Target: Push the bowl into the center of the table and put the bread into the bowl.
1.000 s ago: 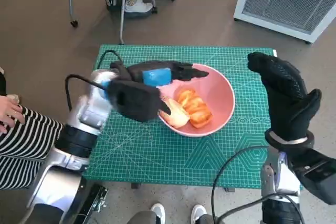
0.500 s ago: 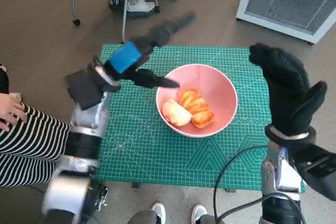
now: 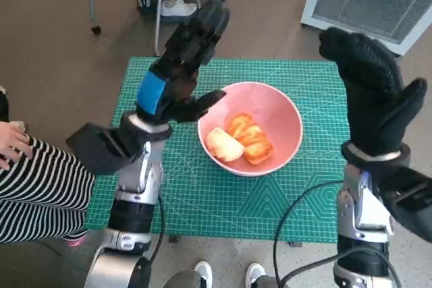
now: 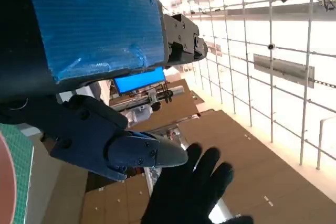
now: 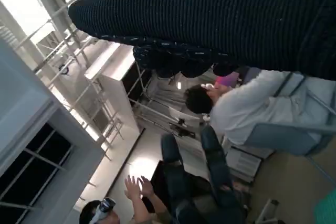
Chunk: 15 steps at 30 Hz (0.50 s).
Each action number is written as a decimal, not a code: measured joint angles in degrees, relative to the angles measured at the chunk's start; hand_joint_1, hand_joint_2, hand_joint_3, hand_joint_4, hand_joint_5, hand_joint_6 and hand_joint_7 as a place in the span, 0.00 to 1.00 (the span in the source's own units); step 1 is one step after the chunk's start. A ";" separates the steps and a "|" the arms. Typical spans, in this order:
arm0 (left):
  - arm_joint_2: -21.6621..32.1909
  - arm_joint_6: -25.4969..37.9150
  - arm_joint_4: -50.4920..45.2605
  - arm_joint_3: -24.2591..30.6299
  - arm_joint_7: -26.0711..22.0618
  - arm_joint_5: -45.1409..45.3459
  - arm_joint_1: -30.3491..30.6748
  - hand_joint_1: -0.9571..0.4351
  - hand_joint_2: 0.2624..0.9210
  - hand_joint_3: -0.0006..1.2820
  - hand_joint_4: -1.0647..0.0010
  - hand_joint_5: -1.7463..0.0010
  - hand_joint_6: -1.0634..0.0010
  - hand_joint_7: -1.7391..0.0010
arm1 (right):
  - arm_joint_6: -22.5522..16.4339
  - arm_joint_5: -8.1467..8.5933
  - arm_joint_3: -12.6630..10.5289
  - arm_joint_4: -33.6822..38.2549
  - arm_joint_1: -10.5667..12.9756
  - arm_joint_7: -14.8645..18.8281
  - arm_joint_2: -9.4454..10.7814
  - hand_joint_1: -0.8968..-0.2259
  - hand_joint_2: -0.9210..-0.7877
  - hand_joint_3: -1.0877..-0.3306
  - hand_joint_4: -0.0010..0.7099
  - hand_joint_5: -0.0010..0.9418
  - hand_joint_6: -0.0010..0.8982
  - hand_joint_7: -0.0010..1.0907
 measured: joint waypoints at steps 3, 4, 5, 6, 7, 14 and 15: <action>-0.50 0.00 -0.32 0.17 -0.05 -0.50 0.79 0.24 1.00 0.40 0.91 0.99 1.00 0.77 | 0.22 0.17 -0.04 0.91 -0.63 0.01 0.01 0.35 0.00 0.53 0.24 0.01 0.09 0.43; -0.62 -0.01 -0.36 0.23 -0.09 -0.77 0.98 0.24 1.00 0.40 0.92 0.99 1.00 0.77 | 0.36 0.22 -0.04 1.21 -0.82 0.02 0.02 0.35 0.00 0.53 0.24 0.01 0.09 0.43; -0.74 0.00 -0.37 0.28 -0.17 -1.15 1.20 0.24 1.00 0.40 0.92 0.99 1.00 0.77 | 0.51 0.29 -0.04 1.58 -1.05 0.03 0.02 0.34 0.00 0.53 0.24 0.01 0.09 0.43; -0.81 0.00 -0.36 0.32 -0.26 -1.51 1.36 0.24 1.00 0.39 0.92 0.99 1.00 0.77 | 0.62 0.32 -0.04 1.87 -1.24 0.04 0.03 0.34 0.00 0.53 0.24 0.01 0.10 0.43; -0.86 -0.01 -0.36 0.37 -0.35 -1.81 1.52 0.24 1.00 0.39 0.92 0.99 1.00 0.77 | 0.74 0.34 -0.03 2.11 -1.43 0.05 0.04 0.33 0.00 0.54 0.24 0.01 0.10 0.43; -0.83 -0.22 -0.29 1.12 -1.38 -2.91 1.92 0.25 1.00 0.33 0.92 0.99 1.00 0.76 | 1.75 0.36 0.26 3.41 -2.20 0.05 0.39 0.32 0.00 0.56 0.23 0.00 0.12 0.43; -0.83 -0.29 -0.17 1.22 -1.56 -3.00 1.93 0.25 1.00 0.32 0.92 0.99 1.00 0.76 | 2.01 0.35 0.31 3.48 -2.24 0.05 0.41 0.32 0.00 0.56 0.23 0.00 0.12 0.42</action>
